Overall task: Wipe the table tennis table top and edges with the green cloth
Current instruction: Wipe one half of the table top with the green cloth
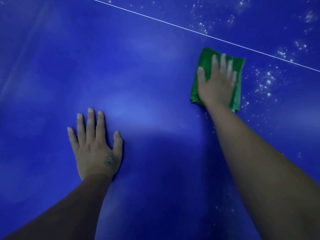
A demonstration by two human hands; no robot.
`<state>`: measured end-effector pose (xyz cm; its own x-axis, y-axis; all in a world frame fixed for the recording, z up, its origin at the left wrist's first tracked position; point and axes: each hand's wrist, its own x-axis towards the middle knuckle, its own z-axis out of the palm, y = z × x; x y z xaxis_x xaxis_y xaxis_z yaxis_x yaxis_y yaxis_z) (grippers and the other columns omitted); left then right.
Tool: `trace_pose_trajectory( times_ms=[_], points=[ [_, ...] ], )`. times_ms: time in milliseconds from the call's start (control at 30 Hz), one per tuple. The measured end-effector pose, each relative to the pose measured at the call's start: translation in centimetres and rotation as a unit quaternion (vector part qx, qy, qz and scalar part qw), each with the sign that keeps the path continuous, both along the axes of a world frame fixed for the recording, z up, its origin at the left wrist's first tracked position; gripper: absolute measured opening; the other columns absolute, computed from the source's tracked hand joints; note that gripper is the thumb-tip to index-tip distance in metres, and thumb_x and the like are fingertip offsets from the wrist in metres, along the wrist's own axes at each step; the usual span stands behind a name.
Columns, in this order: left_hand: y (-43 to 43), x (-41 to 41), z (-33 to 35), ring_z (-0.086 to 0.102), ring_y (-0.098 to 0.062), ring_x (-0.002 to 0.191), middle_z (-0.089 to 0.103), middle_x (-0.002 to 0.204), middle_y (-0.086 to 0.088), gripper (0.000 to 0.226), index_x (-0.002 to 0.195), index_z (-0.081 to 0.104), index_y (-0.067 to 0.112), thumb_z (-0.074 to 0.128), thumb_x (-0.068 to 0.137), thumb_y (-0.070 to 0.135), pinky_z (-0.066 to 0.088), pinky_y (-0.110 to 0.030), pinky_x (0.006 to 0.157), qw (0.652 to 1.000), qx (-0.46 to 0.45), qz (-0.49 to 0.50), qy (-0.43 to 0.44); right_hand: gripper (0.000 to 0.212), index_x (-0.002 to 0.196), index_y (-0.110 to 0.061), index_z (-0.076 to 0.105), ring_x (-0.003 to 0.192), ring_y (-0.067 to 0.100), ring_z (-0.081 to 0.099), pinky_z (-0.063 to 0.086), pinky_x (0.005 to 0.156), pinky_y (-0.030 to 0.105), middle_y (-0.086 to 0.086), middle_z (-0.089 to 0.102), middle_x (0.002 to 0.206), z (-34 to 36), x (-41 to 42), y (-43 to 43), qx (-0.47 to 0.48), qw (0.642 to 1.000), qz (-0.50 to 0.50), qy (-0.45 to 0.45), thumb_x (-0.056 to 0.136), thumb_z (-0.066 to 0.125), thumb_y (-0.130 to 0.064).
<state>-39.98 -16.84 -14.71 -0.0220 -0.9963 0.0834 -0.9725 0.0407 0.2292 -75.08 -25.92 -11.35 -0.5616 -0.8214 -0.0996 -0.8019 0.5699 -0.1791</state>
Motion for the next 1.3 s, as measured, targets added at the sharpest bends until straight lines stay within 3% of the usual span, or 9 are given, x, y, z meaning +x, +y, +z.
trace_pose_trajectory(
  times_ms=[100,300,433,700,900,1033,1167,1233,1300],
  points=[
    [0.0,-0.1,0.2,0.007,-0.028,0.168,0.019,0.180,-0.004,0.076,0.170,0.030,0.015,0.040,0.105,0.052,0.004,-0.058,0.135,1.000,0.009,0.002,-0.004,0.073,0.175,-0.023,0.013,0.169,0.028,-0.003,0.000,0.136,0.051,0.002,-0.001,0.183,0.2,1.2,1.0,0.021,1.000,-0.008,0.015,0.113,0.023,-0.059],
    [0.0,-0.1,0.2,0.007,-0.028,0.168,0.019,0.180,-0.004,0.077,0.170,0.031,0.014,0.038,0.104,0.053,0.005,-0.060,0.134,1.000,0.014,0.000,-0.010,0.071,0.174,-0.027,0.015,0.169,0.027,0.001,0.002,0.136,0.049,0.001,0.002,0.183,0.1,9.3,-2.4,0.013,0.990,0.138,0.030,0.113,0.025,-0.060],
    [-0.1,0.0,-0.2,0.008,-0.029,0.168,0.020,0.180,-0.004,0.077,0.170,0.031,0.014,0.038,0.104,0.053,0.006,-0.060,0.134,1.000,0.008,-0.004,-0.011,0.072,0.173,-0.028,0.023,0.169,0.026,0.006,0.002,0.136,0.046,-0.001,0.009,0.183,-0.4,7.2,-5.5,-0.012,0.984,0.179,0.011,0.110,0.030,-0.063],
    [0.0,-0.2,0.5,0.009,-0.030,0.168,0.022,0.179,-0.006,0.076,0.169,0.033,0.013,0.040,0.104,0.051,0.005,-0.059,0.134,1.000,0.012,0.000,0.005,0.075,0.175,-0.023,0.016,0.169,0.031,0.005,0.004,0.136,0.051,0.004,0.005,0.183,0.3,-9.4,-1.6,0.010,0.997,-0.079,0.020,0.111,0.024,-0.062],
    [0.0,-0.1,0.3,0.009,-0.030,0.168,0.023,0.179,-0.006,0.076,0.169,0.033,0.013,0.039,0.104,0.051,0.006,-0.061,0.134,1.000,0.006,-0.001,0.002,0.074,0.175,-0.019,0.014,0.169,0.033,-0.002,-0.002,0.135,0.053,0.006,0.000,0.183,0.4,-4.6,-0.9,0.012,0.978,-0.207,0.000,0.112,0.026,-0.057],
    [0.0,0.1,-0.2,0.008,-0.029,0.168,0.022,0.180,-0.005,0.075,0.169,0.032,0.014,0.038,0.105,0.053,0.005,-0.059,0.134,1.000,-0.008,-0.006,-0.006,0.075,0.174,-0.018,0.017,0.169,0.033,0.002,0.001,0.135,0.053,0.009,0.003,0.183,-0.4,6.1,-2.4,-0.014,0.999,-0.033,0.013,0.112,0.029,-0.057],
    [-0.1,0.1,-0.5,0.009,-0.029,0.168,0.021,0.180,-0.005,0.076,0.169,0.031,0.015,0.036,0.104,0.054,0.006,-0.061,0.134,1.000,-0.008,-0.008,-0.008,0.072,0.172,-0.023,0.027,0.169,0.028,0.011,0.006,0.135,0.049,0.004,0.014,0.182,-1.0,11.8,1.8,-0.038,0.976,0.211,0.028,0.111,0.031,-0.061],
    [-0.1,0.1,-0.5,0.009,-0.029,0.168,0.021,0.180,-0.004,0.076,0.169,0.031,0.015,0.037,0.104,0.054,0.006,-0.060,0.134,1.000,-0.007,-0.006,-0.007,0.071,0.172,-0.025,0.030,0.168,0.027,0.014,0.008,0.136,0.048,0.001,0.016,0.182,-1.1,9.2,3.8,-0.043,0.967,0.251,0.028,0.111,0.034,-0.061],
    [-0.1,0.1,-0.5,0.008,-0.028,0.168,0.021,0.180,-0.004,0.075,0.169,0.030,0.016,0.037,0.104,0.053,0.005,-0.059,0.134,1.000,-0.006,-0.004,-0.004,0.071,0.172,-0.026,0.029,0.168,0.028,0.013,0.009,0.136,0.048,0.001,0.016,0.182,-1.2,4.9,4.9,-0.034,0.976,0.210,0.038,0.111,0.036,-0.061]
  ],
)
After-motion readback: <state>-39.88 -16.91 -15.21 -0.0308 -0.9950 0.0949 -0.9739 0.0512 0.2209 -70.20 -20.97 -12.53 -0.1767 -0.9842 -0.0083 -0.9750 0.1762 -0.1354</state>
